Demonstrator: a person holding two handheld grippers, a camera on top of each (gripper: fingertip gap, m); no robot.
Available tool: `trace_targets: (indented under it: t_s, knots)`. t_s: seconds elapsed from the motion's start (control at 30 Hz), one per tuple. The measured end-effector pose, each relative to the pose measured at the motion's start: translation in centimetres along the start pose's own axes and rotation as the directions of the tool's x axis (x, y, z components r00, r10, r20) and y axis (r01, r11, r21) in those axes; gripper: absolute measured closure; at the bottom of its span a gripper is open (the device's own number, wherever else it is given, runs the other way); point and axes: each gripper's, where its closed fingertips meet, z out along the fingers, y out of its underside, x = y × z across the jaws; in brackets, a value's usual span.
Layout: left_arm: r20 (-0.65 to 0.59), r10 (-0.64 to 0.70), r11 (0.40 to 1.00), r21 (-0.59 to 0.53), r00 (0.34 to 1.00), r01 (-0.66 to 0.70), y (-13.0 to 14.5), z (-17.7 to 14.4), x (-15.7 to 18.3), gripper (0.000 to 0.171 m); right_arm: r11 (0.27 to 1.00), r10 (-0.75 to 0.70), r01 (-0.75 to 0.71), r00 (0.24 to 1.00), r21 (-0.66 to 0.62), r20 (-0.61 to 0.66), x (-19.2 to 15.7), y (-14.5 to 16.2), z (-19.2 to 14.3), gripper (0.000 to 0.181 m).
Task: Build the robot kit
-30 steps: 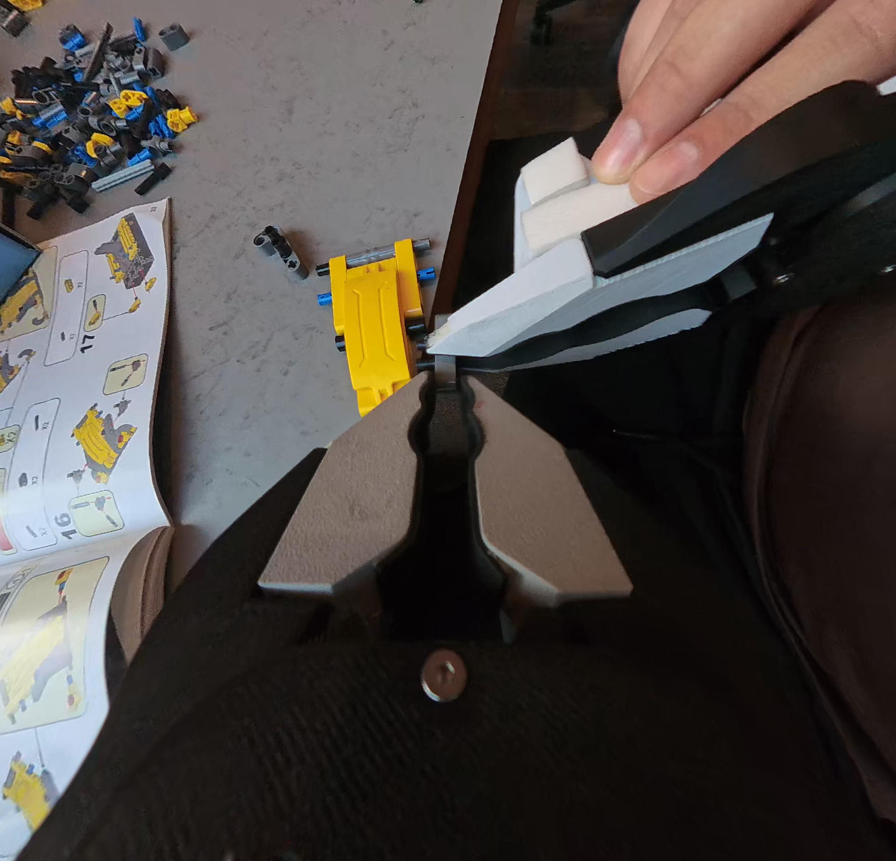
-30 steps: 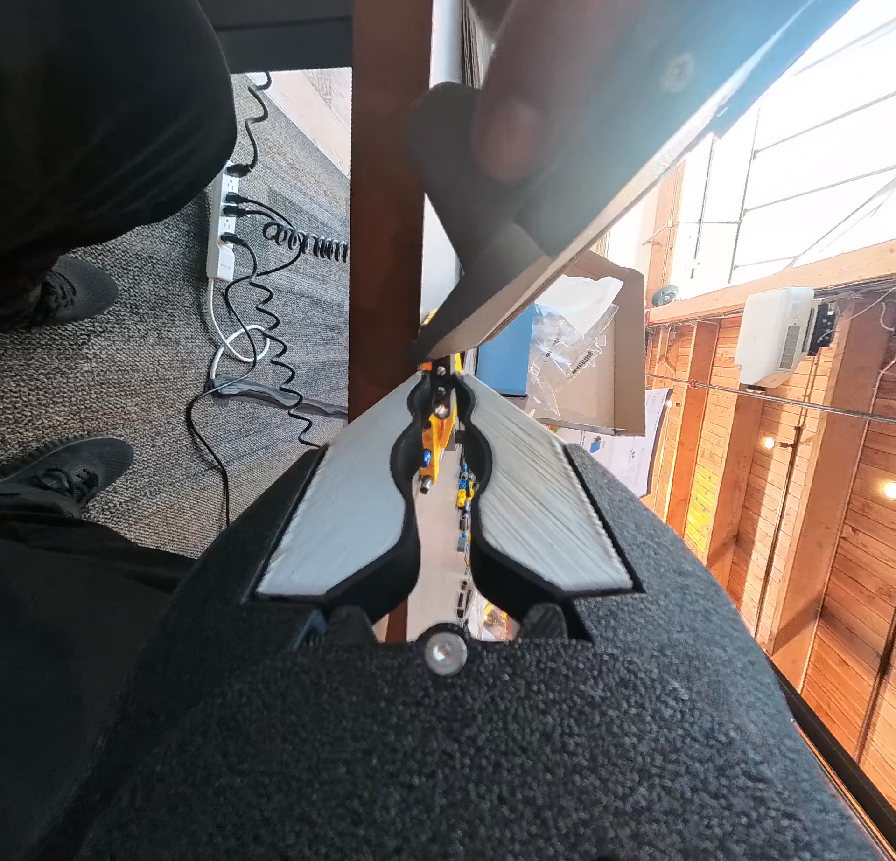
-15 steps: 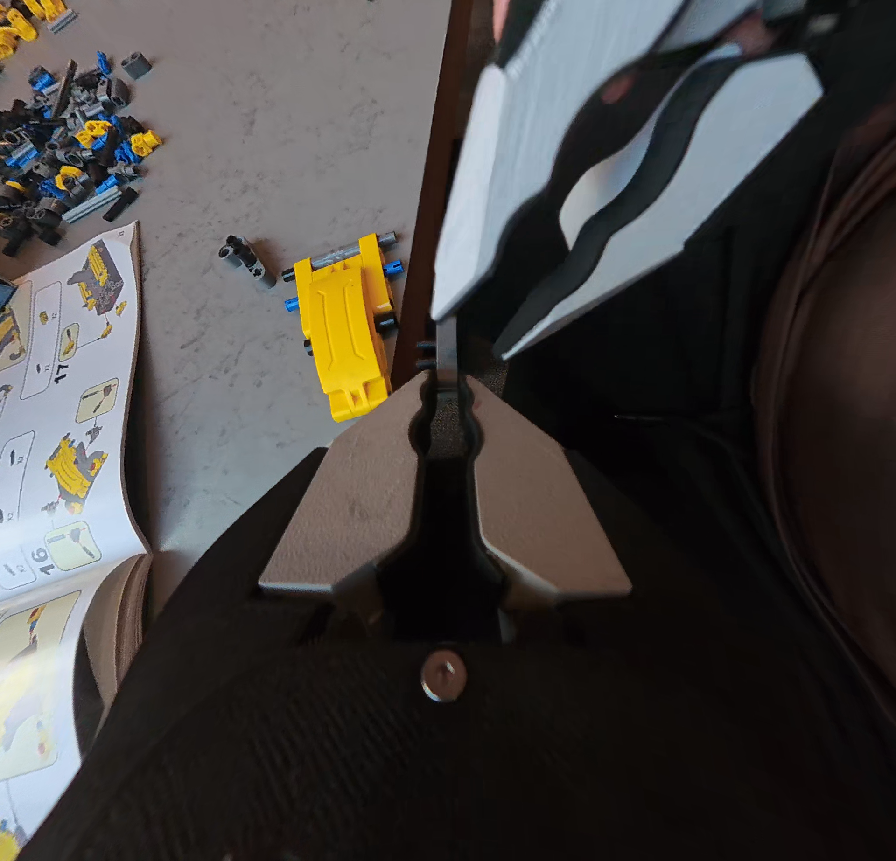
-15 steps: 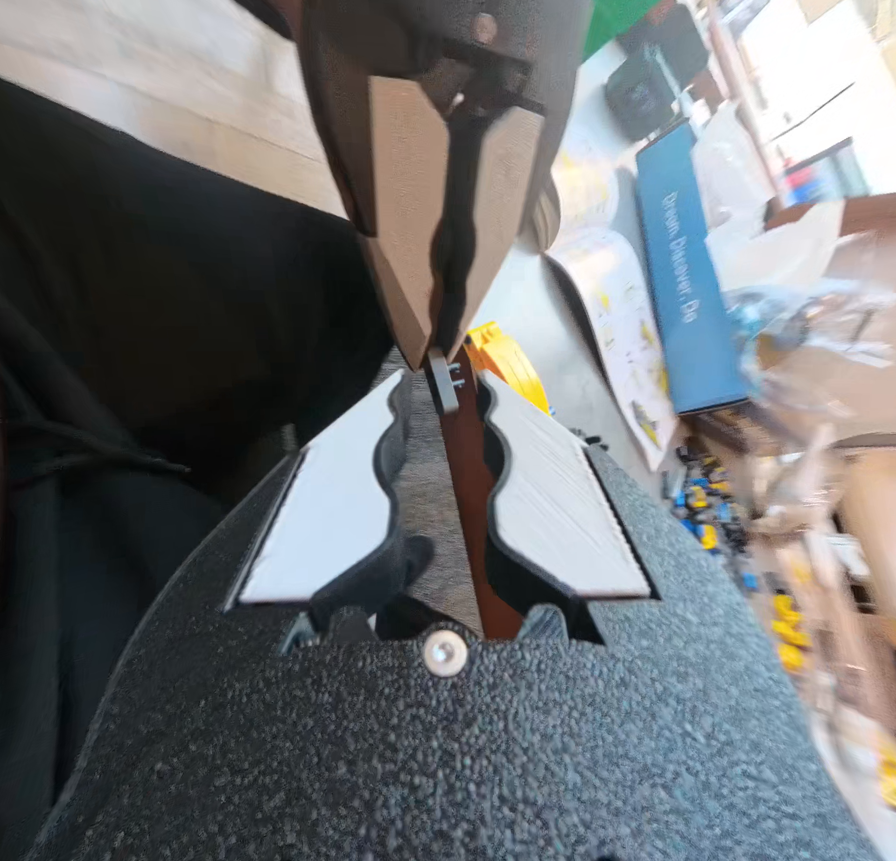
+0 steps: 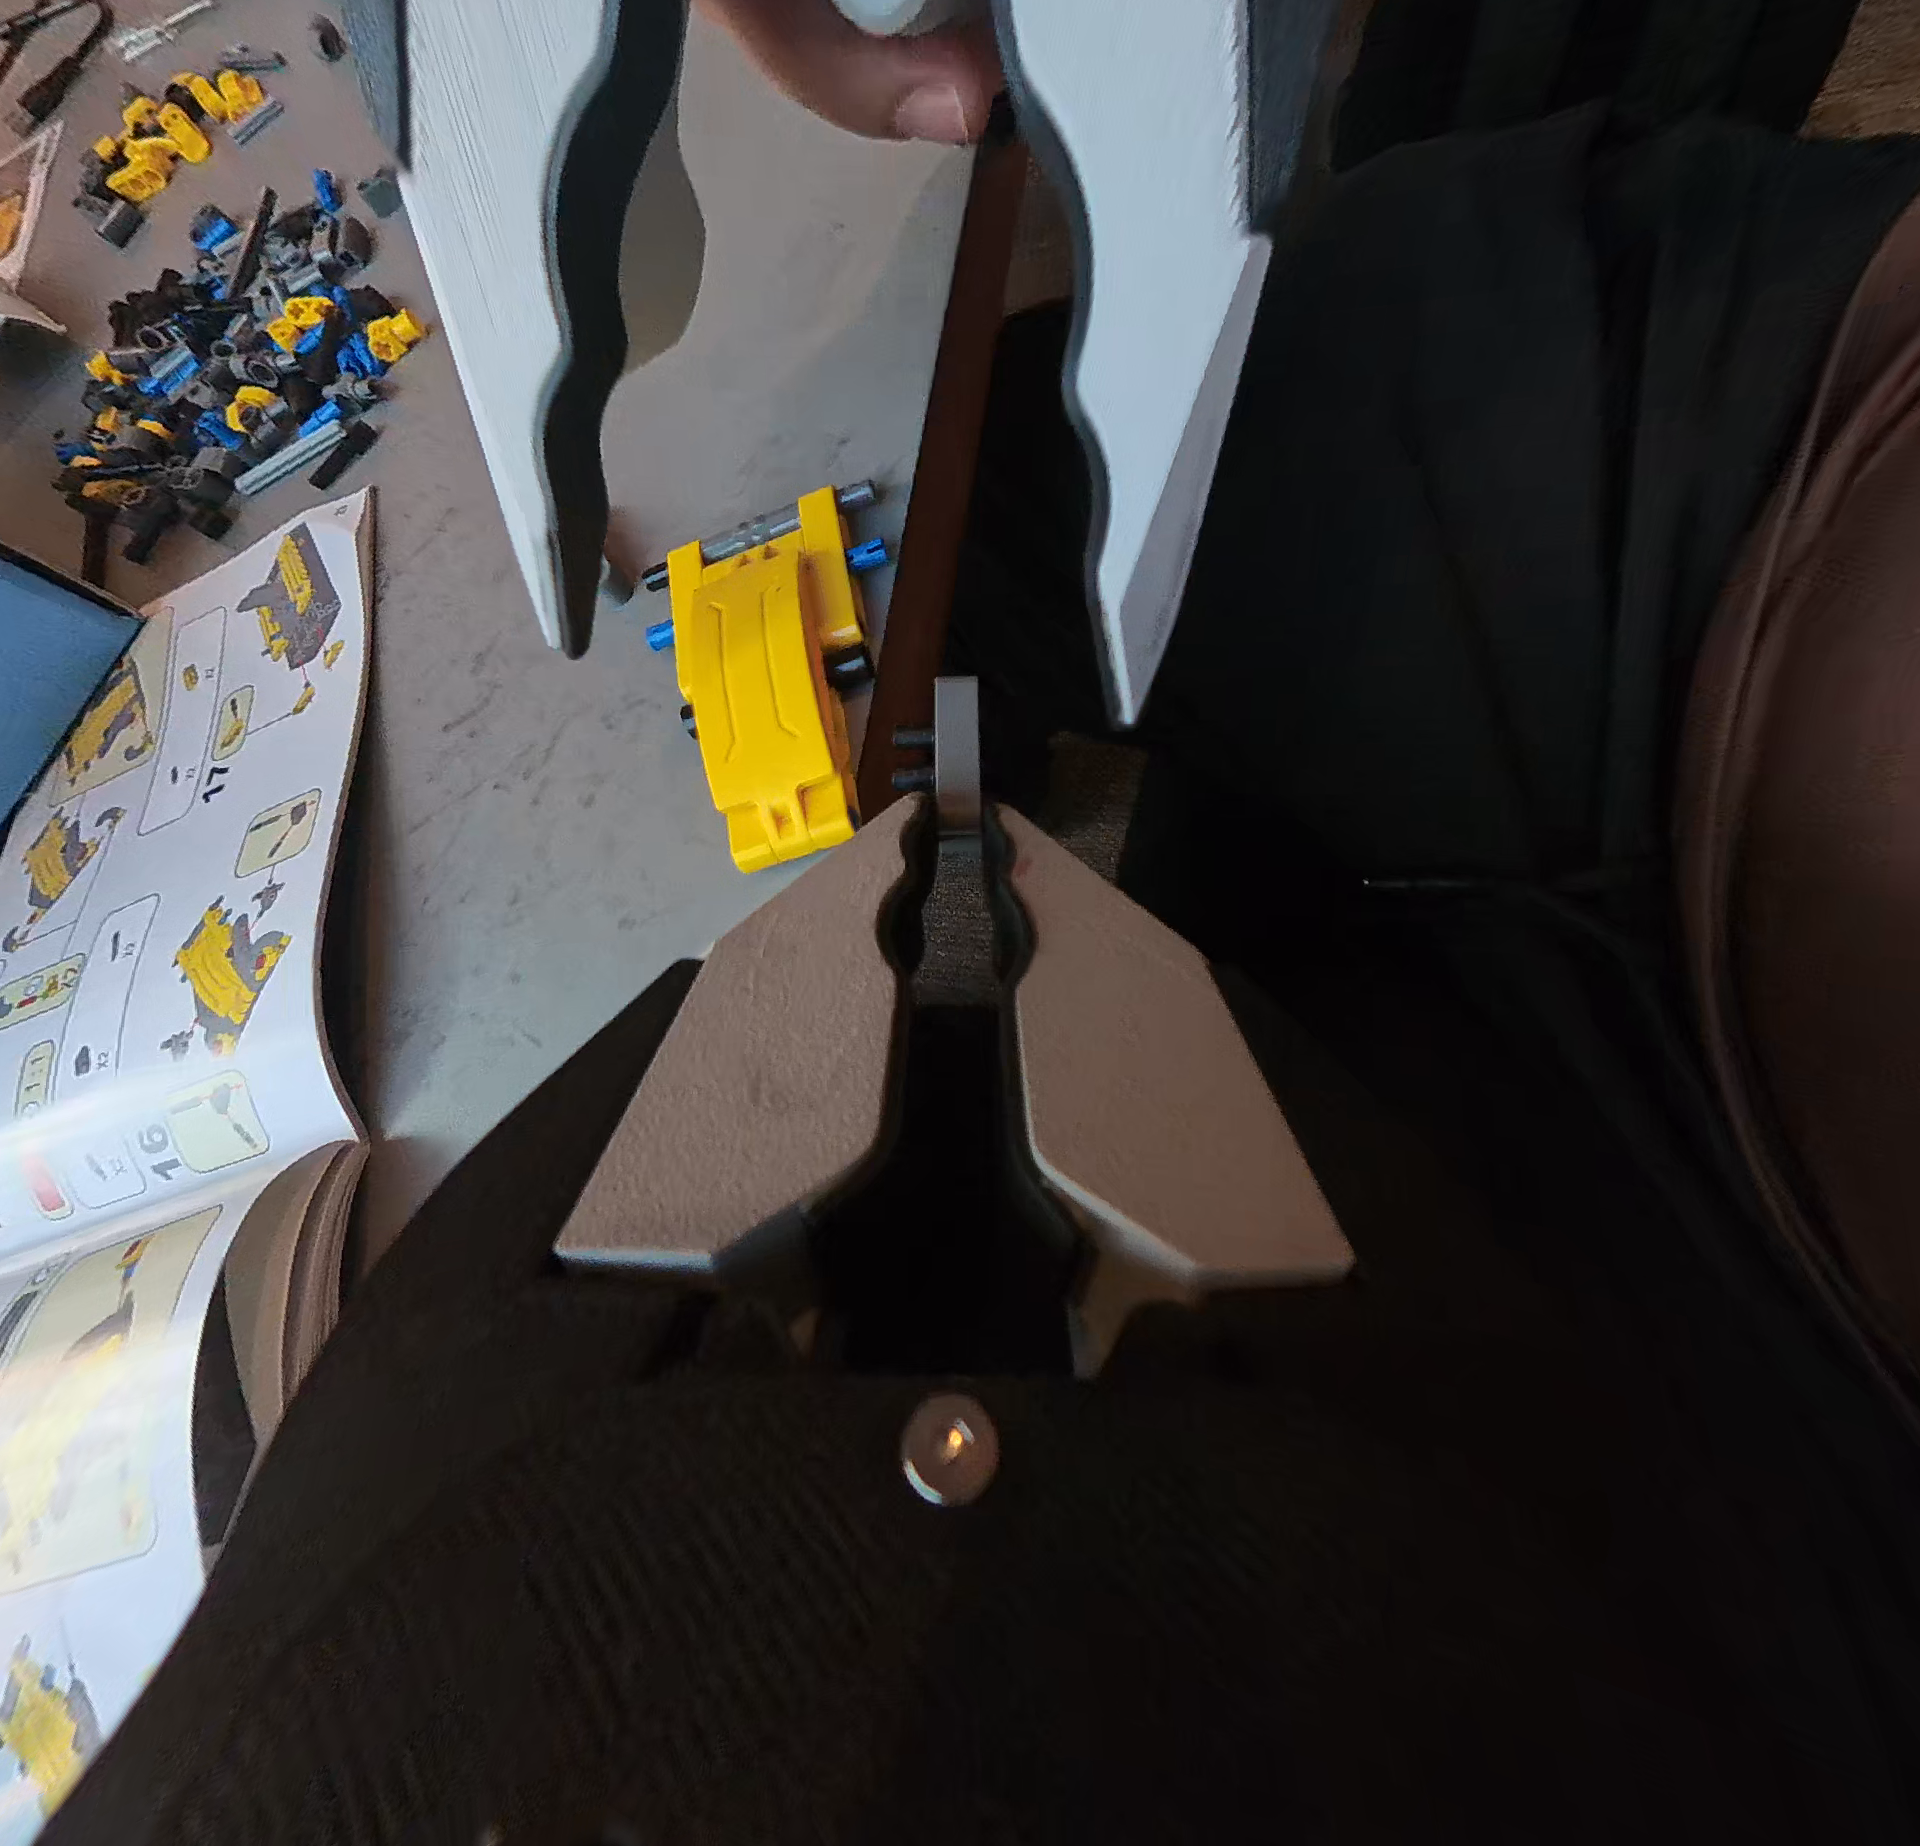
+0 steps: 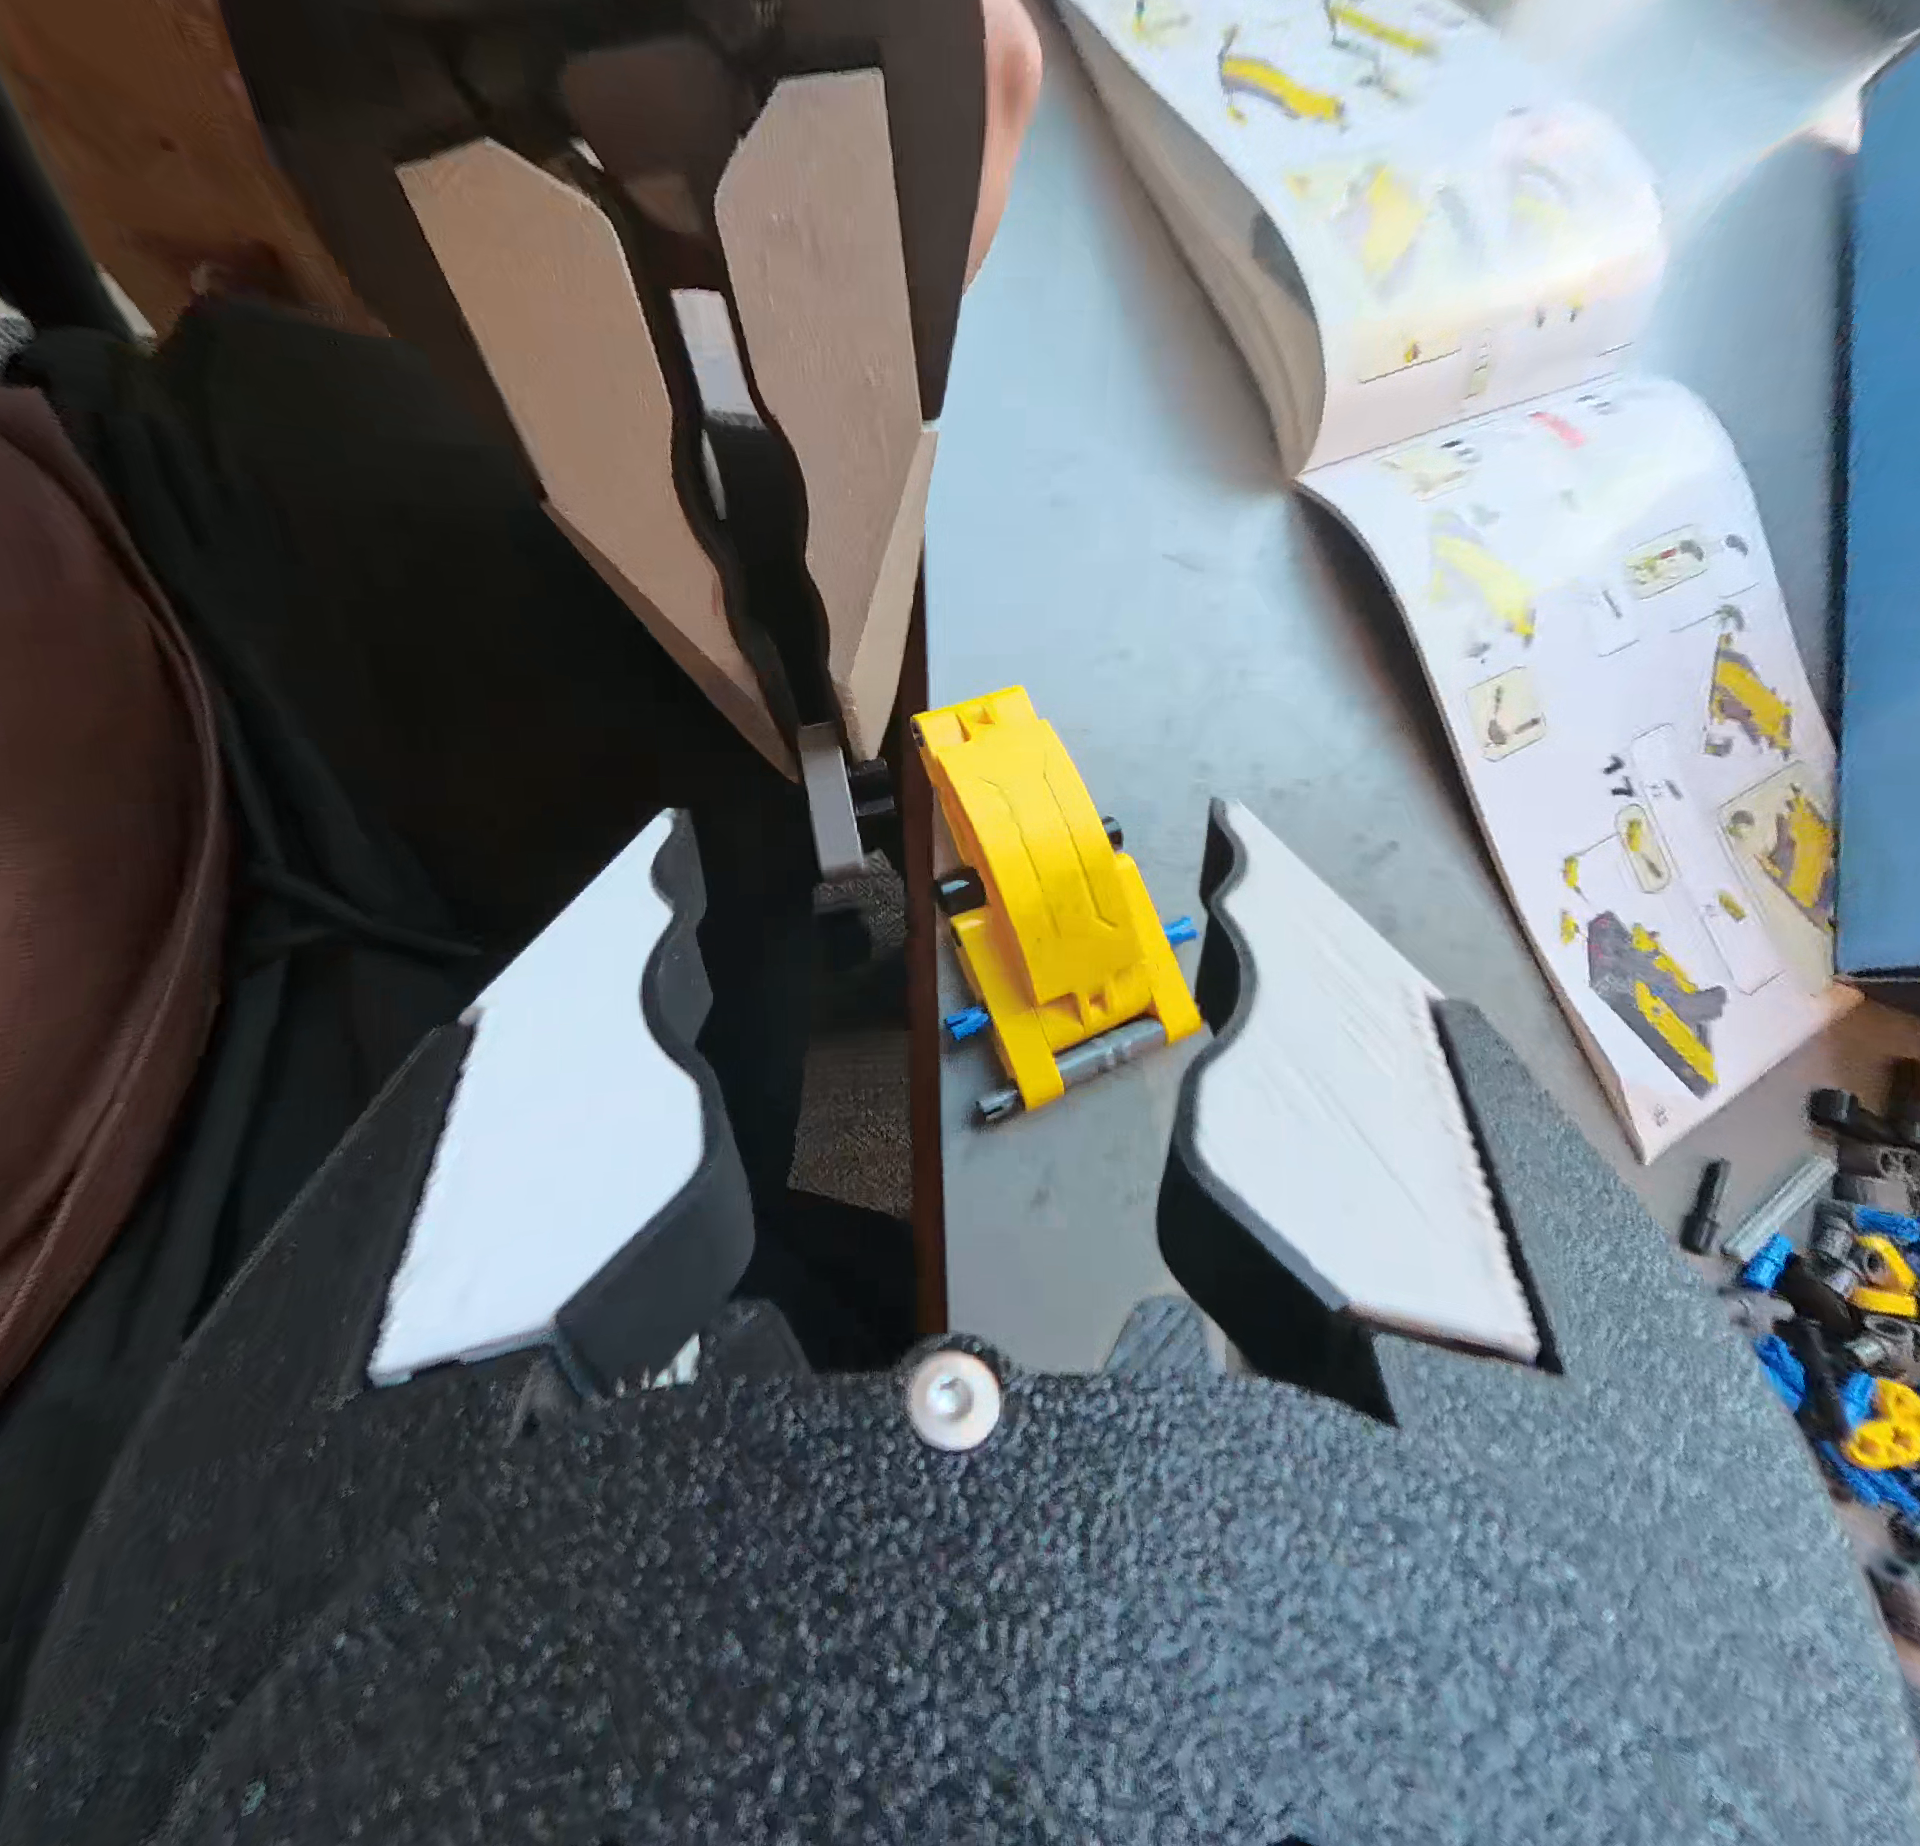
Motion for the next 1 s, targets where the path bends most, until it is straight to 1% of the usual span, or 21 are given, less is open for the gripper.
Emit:
trace_targets:
  t_s: [0.1, 0.13, 0.17, 0.23, 0.4, 0.47, 0.63, 0.77, 0.83, 0.9, 1.0]
  knots:
    - [-0.033, -0.042, 0.999, 0.003, 0.999, 0.043, 0.2, 0.0, 0.1, 0.166, 0.999, 0.001, 0.000, 0.999, -0.034, 0.034, 0.1, 0.5, 1.1, 0.089]
    - [-0.044, -0.053, 0.999, 0.009, 0.998, 0.053, 0.1, 0.0, 0.1, 0.166, 0.999, 0.010, -0.008, 0.999, -0.036, 0.050, 0.0, 0.5, 1.3, 0.096]
    - [-0.048, -0.057, 0.998, 0.012, 0.997, 0.058, 0.0, 0.0, 0.2, 0.166, 0.999, 0.017, -0.014, 0.998, -0.046, 0.066, -0.1, 0.7, 1.5, 0.108]
    - [-0.039, -0.042, 0.999, 0.006, 0.998, 0.043, 0.1, -0.1, 0.1, 0.166, 0.999, 0.021, -0.019, 0.998, -0.040, 0.054, 0.0, 0.7, 1.6, 0.114]
    - [-0.028, -0.017, 1.000, -0.004, 0.999, 0.017, 0.2, -0.1, 0.0, 0.166, 0.999, 0.040, -0.039, 0.999, -0.029, 0.035, 0.1, 0.7, 1.6, 0.115]
    - [-0.022, -0.019, 1.000, -0.006, 1.000, 0.019, 0.3, -0.1, -0.2, 0.166, 0.998, 0.039, -0.038, 0.999, -0.044, 0.022, 0.3, 1.1, 1.5, 0.109]
    - [-0.002, -0.037, 0.999, 0.005, 0.999, 0.037, 0.3, -0.3, -0.8, 0.166, 0.997, 0.067, -0.066, 0.997, -0.044, 0.024, 0.4, 1.4, 1.3, 0.112]
    - [-0.017, -0.036, 0.999, 0.004, 0.999, 0.036, 0.3, -0.1, -0.5, 0.166, 0.998, 0.050, -0.050, 0.999, -0.047, 0.011, 0.2, 1.1, 1.2, 0.125]
    - [-0.025, -0.032, 1.000, 0.001, 0.999, 0.032, 0.3, 0.0, -0.3, 0.166, 0.997, 0.062, -0.061, 0.998, -0.044, 0.018, 0.1, 1.0, 1.2, 0.125]
    - [-0.027, -0.029, 1.000, 0.001, 0.999, 0.029, 0.2, 0.0, -0.3, 0.166, 0.997, 0.065, -0.065, 0.998, -0.051, 0.006, 0.2, 1.1, 1.3, 0.120]
    - [-0.031, -0.020, 1.000, -0.009, 0.999, 0.020, 0.4, -0.1, -0.2, 0.166, 0.998, 0.052, -0.053, 0.999, -0.044, -0.002, 0.2, 0.9, 1.4, 0.121]
